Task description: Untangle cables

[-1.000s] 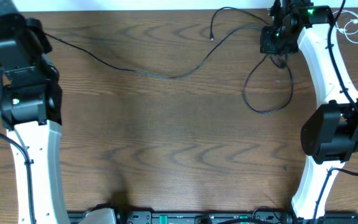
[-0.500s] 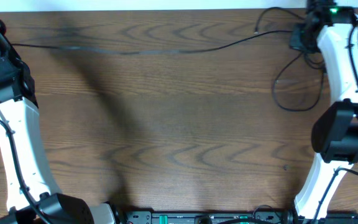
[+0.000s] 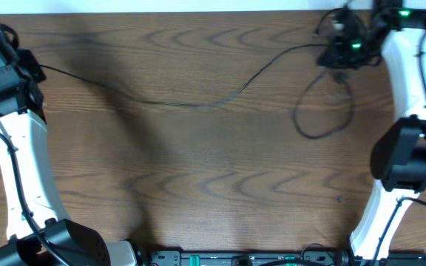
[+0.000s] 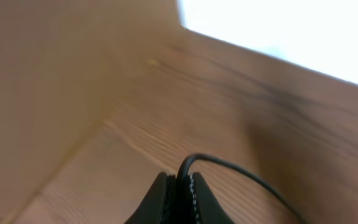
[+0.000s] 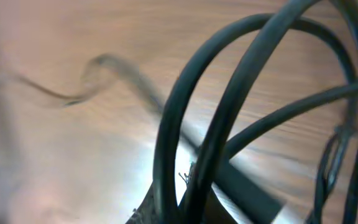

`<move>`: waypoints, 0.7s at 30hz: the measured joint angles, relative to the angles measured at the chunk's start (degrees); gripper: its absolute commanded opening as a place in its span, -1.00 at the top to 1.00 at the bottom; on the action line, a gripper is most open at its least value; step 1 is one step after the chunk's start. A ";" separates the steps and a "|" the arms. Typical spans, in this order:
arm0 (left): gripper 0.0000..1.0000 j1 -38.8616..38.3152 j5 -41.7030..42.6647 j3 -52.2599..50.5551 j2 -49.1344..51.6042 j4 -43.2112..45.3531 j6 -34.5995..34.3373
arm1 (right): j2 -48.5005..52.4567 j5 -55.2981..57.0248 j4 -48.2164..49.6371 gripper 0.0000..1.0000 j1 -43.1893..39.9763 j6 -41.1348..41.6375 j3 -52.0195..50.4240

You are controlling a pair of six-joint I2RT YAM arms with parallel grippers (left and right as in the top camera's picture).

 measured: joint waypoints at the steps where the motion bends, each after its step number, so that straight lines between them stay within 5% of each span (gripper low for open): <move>1: 0.77 -0.61 2.01 0.00 0.00 -1.18 -0.07 | 0.04 -1.51 -0.07 0.98 2.27 -0.74 0.00; 7: 0.18 -5.84 18.62 0.07 0.04 -9.38 -1.62 | 0.07 -6.62 -2.03 0.98 12.94 -2.75 0.00; 21: -0.03 -17.11 36.59 -2.58 2.25 -12.85 -1.18 | 0.00 -20.52 -6.29 0.98 10.34 -7.85 0.00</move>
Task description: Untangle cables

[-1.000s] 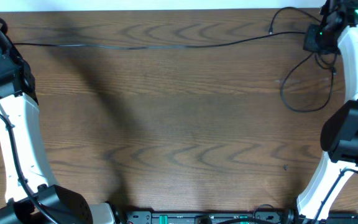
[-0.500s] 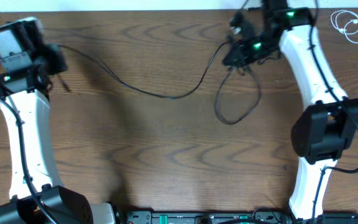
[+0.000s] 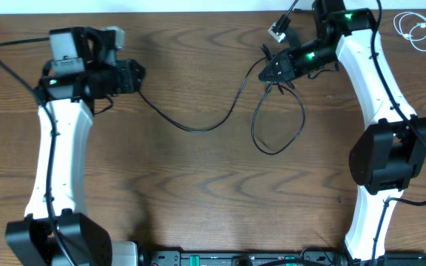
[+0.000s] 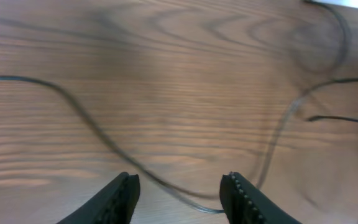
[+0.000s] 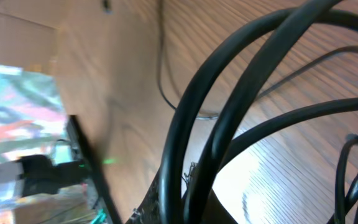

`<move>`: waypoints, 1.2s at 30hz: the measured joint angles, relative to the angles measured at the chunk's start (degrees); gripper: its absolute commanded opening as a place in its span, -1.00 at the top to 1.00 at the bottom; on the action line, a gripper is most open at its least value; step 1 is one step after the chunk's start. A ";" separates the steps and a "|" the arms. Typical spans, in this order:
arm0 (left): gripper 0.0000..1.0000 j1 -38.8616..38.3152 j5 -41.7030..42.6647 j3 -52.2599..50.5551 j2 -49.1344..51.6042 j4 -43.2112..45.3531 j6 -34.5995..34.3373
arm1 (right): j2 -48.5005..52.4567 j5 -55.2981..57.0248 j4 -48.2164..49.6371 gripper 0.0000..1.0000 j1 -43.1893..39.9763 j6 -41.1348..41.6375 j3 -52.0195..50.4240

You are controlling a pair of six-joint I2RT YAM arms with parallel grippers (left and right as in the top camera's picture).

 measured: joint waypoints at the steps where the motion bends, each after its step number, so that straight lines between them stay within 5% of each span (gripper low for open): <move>1: -0.05 -0.81 0.79 0.00 0.52 0.00 -0.02 | -0.09 -1.05 -0.11 0.98 -0.26 -0.44 0.00; 16: -0.22 -15.89 16.28 -0.20 17.09 12.74 1.36 | -2.97 -5.70 -4.04 0.98 -2.43 -3.58 0.00; 36: -0.28 -24.26 19.21 -0.28 27.91 19.12 1.16 | -2.97 -5.75 -4.66 0.98 -2.49 -4.22 0.00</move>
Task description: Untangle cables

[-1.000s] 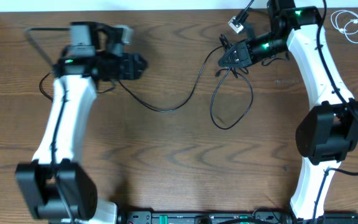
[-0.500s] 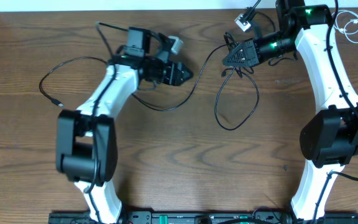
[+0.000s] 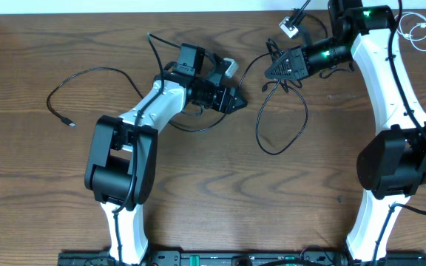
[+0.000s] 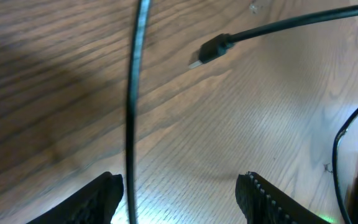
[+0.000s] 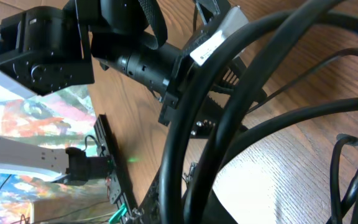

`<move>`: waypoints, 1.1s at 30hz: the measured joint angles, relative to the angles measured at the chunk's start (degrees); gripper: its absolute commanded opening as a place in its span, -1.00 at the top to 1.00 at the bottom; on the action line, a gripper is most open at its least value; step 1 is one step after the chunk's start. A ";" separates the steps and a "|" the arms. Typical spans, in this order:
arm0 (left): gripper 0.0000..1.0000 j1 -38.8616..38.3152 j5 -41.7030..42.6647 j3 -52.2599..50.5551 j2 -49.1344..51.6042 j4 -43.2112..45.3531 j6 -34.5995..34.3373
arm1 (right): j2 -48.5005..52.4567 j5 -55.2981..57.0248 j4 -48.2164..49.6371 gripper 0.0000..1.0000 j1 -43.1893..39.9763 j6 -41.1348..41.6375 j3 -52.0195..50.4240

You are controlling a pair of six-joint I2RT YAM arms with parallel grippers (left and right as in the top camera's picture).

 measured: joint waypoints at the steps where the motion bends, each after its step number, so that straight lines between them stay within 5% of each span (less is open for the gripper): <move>1: -0.27 -0.31 -0.02 0.00 0.04 0.02 0.00 | 0.00 0.00 0.00 0.98 0.00 0.00 0.00; 9: -0.25 -1.31 0.09 0.00 3.39 0.15 -0.02 | 0.00 0.00 -0.02 0.98 0.00 0.00 0.00; 12: 0.19 -1.29 -0.15 0.00 3.82 0.11 -0.46 | -0.02 -0.02 -0.02 0.98 0.00 0.00 0.00; 14: 0.79 -1.29 -0.83 0.00 3.82 0.09 -1.09 | 0.00 0.00 0.00 0.98 0.00 -0.02 0.00; 15: 0.85 -1.31 -1.44 0.00 3.82 0.07 -1.40 | -0.02 0.00 -0.02 0.98 0.00 -0.02 0.00; 25: 0.85 0.13 -5.66 0.00 2.38 -1.79 -6.32 | 0.00 3.15 0.44 0.98 0.00 0.07 0.00; 33: 0.85 4.22 -11.50 -0.02 -13.94 -5.66 -8.31 | -0.02 12.00 5.62 0.96 0.09 5.86 0.00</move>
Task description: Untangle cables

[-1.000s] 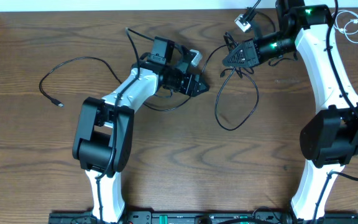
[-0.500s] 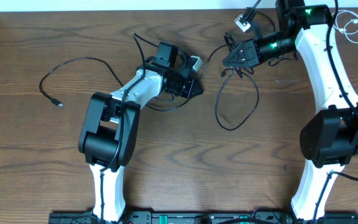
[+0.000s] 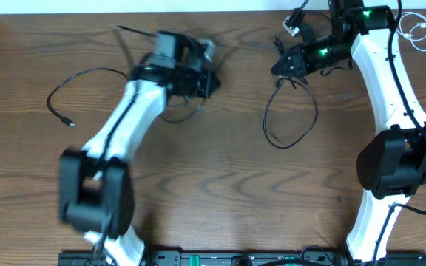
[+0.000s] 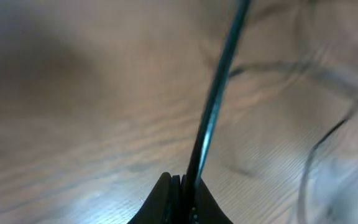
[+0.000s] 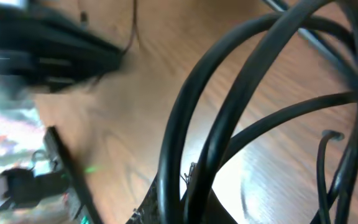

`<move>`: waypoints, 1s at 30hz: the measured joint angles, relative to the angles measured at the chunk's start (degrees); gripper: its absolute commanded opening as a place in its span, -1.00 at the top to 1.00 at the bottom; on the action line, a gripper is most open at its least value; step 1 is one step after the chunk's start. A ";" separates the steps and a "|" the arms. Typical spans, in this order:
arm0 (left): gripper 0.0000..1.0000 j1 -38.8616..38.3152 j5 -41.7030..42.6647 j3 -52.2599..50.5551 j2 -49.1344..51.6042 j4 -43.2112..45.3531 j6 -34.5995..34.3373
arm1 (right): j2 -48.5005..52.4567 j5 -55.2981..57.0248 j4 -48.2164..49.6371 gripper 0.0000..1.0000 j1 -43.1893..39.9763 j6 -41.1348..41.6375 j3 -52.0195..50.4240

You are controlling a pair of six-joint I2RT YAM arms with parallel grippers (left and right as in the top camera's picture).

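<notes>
My left gripper [image 3: 206,81] is at the back middle of the wooden table, blurred in the overhead view. In the left wrist view the left gripper [image 4: 182,185] is shut on a thin black cable [image 4: 219,87] that rises between its fingers. That cable's slack [image 3: 87,72] curls off to the left and ends in a small plug [image 3: 68,122]. At the back right, my right gripper [image 3: 281,66] is shut on a bunch of black cable loops [image 5: 229,93], and one loop [image 3: 291,125] lies on the table below it.
A coiled white cable [image 3: 415,28] lies in the far right corner. A white-tipped cable end [image 3: 295,22] sticks up behind the right gripper. A black equipment rail [image 3: 235,259] runs along the table's front edge.
My left gripper was open astride the black cable near the table's middle. It is now shut on that cable and sits further left and back. The right gripper still holds the loops, shifted slightly right.
First my left gripper was shut on the cable at the far left, the cable stretched across to the right gripper's bunch. Then it was open with the cable slack. Later it stood open over the cable near the bunch, and now it is shut on it.
</notes>
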 measured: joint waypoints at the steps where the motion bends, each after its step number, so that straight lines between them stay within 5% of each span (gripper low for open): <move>1: 0.85 0.63 -0.37 0.00 -2.62 0.00 -0.44 | 0.02 0.81 0.72 0.97 0.02 0.79 0.00; 13: 0.85 11.43 -3.67 0.00 -23.56 0.81 -6.25 | 0.04 11.69 5.46 0.98 4.61 9.25 0.00; 24: 0.86 11.76 -3.61 0.17 -31.17 6.91 -13.40 | 2.97 13.03 15.34 0.94 16.48 15.80 0.00; 25: 0.85 11.76 -3.45 0.22 -31.61 7.30 -14.05 | 3.45 13.16 16.11 0.61 18.05 16.31 0.00; 27: 0.86 11.76 -3.19 0.24 -32.41 8.17 -15.10 | 4.66 13.57 16.98 -0.40 20.90 17.84 0.00; 30: 0.85 12.09 -2.95 0.28 -33.73 9.60 -17.03 | 6.67 14.40 17.46 -0.89 24.17 19.37 0.00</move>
